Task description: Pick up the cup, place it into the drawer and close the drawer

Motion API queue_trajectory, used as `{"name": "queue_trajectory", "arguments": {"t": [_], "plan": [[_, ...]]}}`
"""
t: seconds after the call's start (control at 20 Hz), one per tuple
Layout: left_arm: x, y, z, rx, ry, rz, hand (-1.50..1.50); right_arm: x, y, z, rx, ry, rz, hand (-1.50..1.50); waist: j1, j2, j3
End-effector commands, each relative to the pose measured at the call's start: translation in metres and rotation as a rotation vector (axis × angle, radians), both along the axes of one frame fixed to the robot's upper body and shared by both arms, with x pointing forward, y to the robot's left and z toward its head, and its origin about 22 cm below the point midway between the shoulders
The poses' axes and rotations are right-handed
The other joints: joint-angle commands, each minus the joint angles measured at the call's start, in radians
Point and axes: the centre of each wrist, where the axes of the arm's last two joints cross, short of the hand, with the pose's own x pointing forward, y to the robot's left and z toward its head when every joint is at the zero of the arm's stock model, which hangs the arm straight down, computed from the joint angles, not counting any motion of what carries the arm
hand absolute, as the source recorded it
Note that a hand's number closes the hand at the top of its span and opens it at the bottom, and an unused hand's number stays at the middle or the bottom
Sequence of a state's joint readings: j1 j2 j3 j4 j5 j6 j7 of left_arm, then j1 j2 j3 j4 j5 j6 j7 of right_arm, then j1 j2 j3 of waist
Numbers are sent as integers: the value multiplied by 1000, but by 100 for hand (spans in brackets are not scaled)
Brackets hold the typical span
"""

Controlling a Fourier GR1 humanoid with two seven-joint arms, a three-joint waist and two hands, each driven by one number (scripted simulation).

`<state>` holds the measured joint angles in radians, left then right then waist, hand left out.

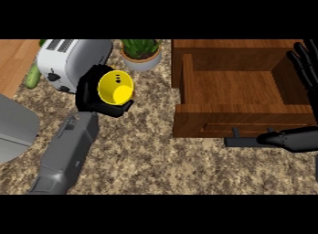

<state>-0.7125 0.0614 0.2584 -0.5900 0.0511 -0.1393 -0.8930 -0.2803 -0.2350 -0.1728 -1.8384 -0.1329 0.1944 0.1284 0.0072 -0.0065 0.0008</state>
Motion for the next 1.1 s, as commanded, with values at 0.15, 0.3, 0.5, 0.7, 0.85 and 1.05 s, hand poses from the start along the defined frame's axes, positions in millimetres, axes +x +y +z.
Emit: {"name": "queue_trajectory", "arguments": {"t": [0.15,0.3,0.5,0.7,0.85,1.05], "plan": [[26,-71,88,41,-63,-92,150,5,-8,9,-2,-3,1,-150,-6,-2,0],[34,-93,142,63,-44,-102,150,1,6,-11,7,12,1,-150,0,-2,0],[41,-113,172,133,-30,-90,150,2,4,2,3,-18,-26,-150,-14,6,-1],[50,-145,195,168,32,-49,150,11,6,-7,7,-22,-4,-150,-31,12,0],[50,-165,196,212,108,-12,150,8,7,-1,-9,-22,28,-150,-63,15,0],[55,-179,204,281,183,22,150,12,7,-15,4,-46,55,-150,-82,24,1]]}}
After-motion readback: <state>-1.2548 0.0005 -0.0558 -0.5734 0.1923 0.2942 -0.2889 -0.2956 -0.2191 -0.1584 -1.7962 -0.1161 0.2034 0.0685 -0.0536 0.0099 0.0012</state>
